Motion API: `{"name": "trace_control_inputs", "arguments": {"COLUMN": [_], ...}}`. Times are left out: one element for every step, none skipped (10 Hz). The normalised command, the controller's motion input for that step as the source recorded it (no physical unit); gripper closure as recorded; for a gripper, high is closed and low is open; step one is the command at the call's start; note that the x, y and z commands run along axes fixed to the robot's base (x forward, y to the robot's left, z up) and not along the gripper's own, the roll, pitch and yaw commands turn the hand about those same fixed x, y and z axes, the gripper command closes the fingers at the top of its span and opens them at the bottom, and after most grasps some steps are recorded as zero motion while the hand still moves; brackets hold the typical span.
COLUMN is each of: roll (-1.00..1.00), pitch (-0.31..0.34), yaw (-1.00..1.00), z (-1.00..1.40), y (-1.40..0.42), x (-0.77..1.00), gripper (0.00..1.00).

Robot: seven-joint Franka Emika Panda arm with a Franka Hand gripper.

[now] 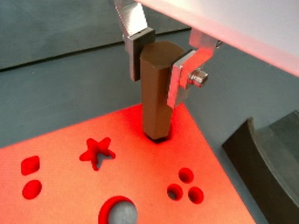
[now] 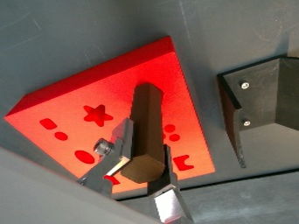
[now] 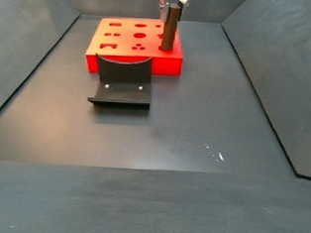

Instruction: Insert the hexagon object.

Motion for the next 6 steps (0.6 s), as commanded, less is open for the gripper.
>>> {"name": "trace_control_inputs", "arguments": {"roll": [0.21,0.14,0.14,0.14,0.05,0.00], "pitch": [0.189,0.096,0.050,0.064,0.007,0.000], "yaw": [0.00,0.00,0.00,0.00,0.00,0.00], "z": [-0.12,-0.22,-0.28,-0.33,-0.06,0.00], "y": [0.00,0.00,0.00,0.00,0.00,-0.02], "x": [0.37,0.14,0.00,0.03,0.00,0.00], "gripper": [1.00,1.00,1.00,1.00,1.00,1.00]}}
